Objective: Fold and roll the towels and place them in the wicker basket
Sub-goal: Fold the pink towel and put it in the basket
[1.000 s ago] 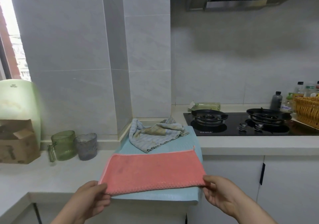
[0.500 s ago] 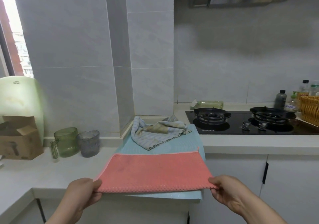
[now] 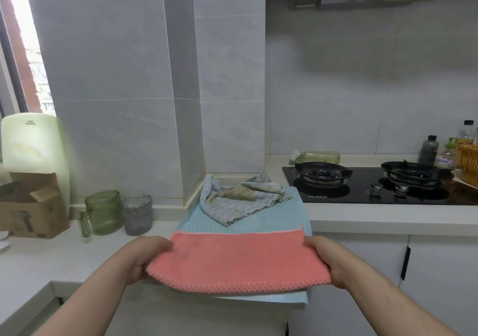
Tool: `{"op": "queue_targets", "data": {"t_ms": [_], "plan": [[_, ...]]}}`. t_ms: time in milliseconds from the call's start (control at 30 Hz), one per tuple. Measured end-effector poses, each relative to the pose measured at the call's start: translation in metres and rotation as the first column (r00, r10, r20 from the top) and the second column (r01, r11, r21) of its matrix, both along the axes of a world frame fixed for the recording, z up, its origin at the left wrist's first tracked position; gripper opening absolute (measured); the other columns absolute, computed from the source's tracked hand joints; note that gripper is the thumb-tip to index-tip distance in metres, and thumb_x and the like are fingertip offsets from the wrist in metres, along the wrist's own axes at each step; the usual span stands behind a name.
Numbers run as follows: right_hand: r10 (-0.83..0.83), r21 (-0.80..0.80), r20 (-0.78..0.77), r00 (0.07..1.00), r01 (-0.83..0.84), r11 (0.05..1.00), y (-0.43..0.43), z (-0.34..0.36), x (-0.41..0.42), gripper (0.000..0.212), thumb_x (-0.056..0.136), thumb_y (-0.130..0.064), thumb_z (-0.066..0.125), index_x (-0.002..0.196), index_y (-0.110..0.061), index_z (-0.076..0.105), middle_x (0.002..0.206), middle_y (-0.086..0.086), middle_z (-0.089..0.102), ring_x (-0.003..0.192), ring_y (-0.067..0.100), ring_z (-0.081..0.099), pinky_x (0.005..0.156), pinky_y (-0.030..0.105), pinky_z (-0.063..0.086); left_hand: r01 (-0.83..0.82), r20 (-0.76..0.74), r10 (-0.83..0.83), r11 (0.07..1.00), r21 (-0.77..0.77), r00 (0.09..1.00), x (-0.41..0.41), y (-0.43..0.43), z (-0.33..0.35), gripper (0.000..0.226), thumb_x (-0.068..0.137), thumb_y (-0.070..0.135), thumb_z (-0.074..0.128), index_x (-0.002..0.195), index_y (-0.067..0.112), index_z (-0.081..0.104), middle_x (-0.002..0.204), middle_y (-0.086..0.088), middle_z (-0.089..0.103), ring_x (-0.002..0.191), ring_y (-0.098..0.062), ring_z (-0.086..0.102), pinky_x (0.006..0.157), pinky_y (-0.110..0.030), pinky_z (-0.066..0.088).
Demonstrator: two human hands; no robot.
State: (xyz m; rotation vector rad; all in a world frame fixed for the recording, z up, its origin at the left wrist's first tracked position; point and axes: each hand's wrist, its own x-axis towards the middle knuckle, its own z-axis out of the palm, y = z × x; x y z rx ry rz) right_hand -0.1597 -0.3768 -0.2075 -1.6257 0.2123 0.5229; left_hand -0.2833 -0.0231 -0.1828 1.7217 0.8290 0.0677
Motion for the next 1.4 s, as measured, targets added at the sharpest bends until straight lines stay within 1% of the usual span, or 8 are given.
{"op": "queue_targets", "data": {"t_ms": [300,567,700,833,900,967,1067,1400], "plan": [[0.076,-0.188,0.124,0.989,-0.051,0.981,0.013,0.003,0.014,0.018,0.097,-0.021,0.053,0.102,-0.005,0.057,0.089,0.017,0.066,0.075,0.032,0.066,0.066,0.037,0.053,0.099,-0.173,-0.055,0.962,0.255,0.983,0.033,0.003,0.003,0.018,0.09,0.01,0.063,0.102,-0.001,0.056,0.095,-0.017,0.064,0.078,-0.027,0.064,0.062,-0.033,0.051],[-0.061,-0.09,0.221,0.973,0.082,0.993,-0.006,-0.003,0.025,0.013,0.102,-0.008,0.042,0.105,-0.002,0.053,0.1,0.026,0.064,0.085,0.039,0.065,0.072,0.048,0.055,0.14,-0.006,-0.15,0.909,0.393,0.989,0.057,0.014,-0.011,0.017,0.087,0.001,0.051,0.094,-0.004,0.065,0.086,-0.019,0.068,0.074,-0.031,0.067,0.061,-0.034,0.05],[-0.008,-0.126,0.174,0.985,0.03,0.992,-0.013,-0.008,0.023,0.017,0.102,-0.009,0.042,0.102,0.0,0.056,0.091,0.024,0.066,0.078,0.035,0.065,0.071,0.044,0.054,0.197,-0.156,-0.12,0.566,0.8,0.98,0.057,-0.005,-0.023,0.016,0.091,0.026,0.051,0.097,0.015,0.058,0.103,-0.008,0.067,0.089,-0.022,0.063,0.072,-0.032,0.05],[-0.039,-0.059,0.13,0.991,0.047,0.997,-0.015,-0.008,0.024,0.03,0.102,-0.027,0.047,0.103,0.0,0.06,0.09,0.021,0.067,0.08,0.035,0.066,0.071,0.042,0.053,0.043,0.06,-0.352,0.279,0.959,0.934,0.056,-0.049,-0.025,0.037,0.092,0.036,0.049,0.121,0.017,0.06,0.128,-0.006,0.062,0.114,-0.025,0.059,0.094,-0.036,0.049],[-0.045,-0.057,0.127,0.991,0.053,0.997,-0.014,-0.007,0.026,0.032,0.101,-0.028,0.049,0.101,0.001,0.062,0.087,0.019,0.067,0.078,0.034,0.065,0.069,0.039,0.051,0.003,0.098,-0.465,0.212,0.977,0.88,0.06,-0.071,-0.026,0.056,0.091,0.035,0.049,0.142,0.012,0.048,0.15,-0.009,0.043,0.135,-0.027,0.045,0.11,-0.038,0.036],[-0.04,-0.08,0.13,0.991,0.051,0.995,-0.014,-0.009,0.027,0.029,0.101,-0.024,0.049,0.102,0.002,0.062,0.084,0.018,0.066,0.075,0.033,0.065,0.067,0.038,0.05,0.175,0.031,-0.564,0.307,0.936,0.825,0.068,-0.082,-0.026,0.059,0.098,0.04,0.042,0.152,0.019,0.031,0.16,0.002,0.022,0.148,-0.018,0.022,0.117,-0.032,0.017],[-0.082,-0.066,0.122,0.989,0.091,0.994,-0.017,-0.01,0.028,0.023,0.101,-0.016,0.047,0.102,0.003,0.06,0.081,0.017,0.064,0.069,0.032,0.064,0.059,0.035,0.051,0.526,-0.33,-0.59,0.195,0.828,0.737,0.082,-0.085,-0.035,0.061,0.101,0.051,0.025,0.156,0.026,0.014,0.164,0.003,0.001,0.151,-0.013,-0.001,0.122,-0.038,0.0],[-0.213,0.032,0.107,0.971,0.211,0.977,-0.05,-0.01,0.033,0.021,0.099,-0.016,0.052,0.101,0.002,0.062,0.087,0.018,0.064,0.074,0.033,0.064,0.064,0.038,0.05,0.591,-0.403,-0.642,0.098,0.8,0.652,0.09,-0.129,-0.048,0.061,0.101,0.054,0.014,0.156,0.03,0.001,0.163,0.008,-0.008,0.149,-0.011,-0.01,0.122,-0.039,-0.008]]}}
